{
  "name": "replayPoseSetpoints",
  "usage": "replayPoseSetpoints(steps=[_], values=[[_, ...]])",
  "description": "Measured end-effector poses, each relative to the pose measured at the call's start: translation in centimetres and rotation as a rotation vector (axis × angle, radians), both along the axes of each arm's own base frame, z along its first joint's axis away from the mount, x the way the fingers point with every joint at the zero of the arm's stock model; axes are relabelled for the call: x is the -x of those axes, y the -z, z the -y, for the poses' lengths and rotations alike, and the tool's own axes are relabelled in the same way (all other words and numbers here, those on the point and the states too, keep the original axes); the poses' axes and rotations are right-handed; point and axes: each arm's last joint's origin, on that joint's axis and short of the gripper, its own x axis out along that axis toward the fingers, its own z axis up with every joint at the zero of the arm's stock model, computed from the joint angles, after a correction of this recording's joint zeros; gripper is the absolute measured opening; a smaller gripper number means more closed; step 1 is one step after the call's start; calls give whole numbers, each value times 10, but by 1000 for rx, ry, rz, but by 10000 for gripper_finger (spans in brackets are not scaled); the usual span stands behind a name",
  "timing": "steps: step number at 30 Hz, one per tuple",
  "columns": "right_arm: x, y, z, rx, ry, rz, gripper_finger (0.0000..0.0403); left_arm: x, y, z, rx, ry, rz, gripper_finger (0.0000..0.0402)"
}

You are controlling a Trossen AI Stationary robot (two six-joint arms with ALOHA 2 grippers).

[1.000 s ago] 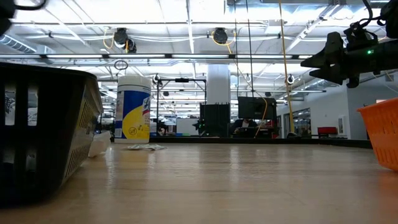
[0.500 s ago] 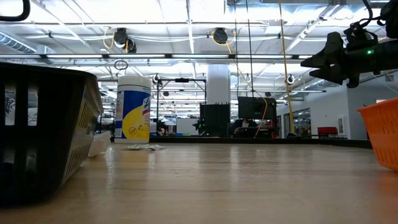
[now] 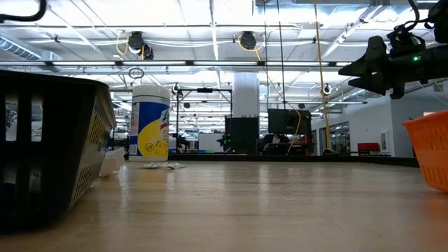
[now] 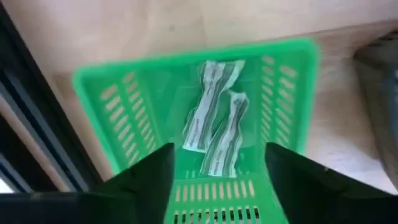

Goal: Pick & Place First Aid Supplies
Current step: Put the bandage into the green bin

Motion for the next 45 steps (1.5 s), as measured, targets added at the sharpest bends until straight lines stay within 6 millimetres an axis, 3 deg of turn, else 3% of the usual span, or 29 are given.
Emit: replayPoseSetpoints(steps=[6,17,23,34,45], values=[[0,0,0,0,0,0,267,-4,-22,-16,14,206,83,292],[0,0,0,0,1,0,267,-35,-31,-39,52,755,321,294],[0,0,0,0,0,0,267,-50,-31,-65,29,906,374,294],[0,0,0,0,1,1,267,-57,-29,-160,-46,975,194,294],[0,0,0,0,0,0,267,-46,-28,-250,-106,949,177,294]])
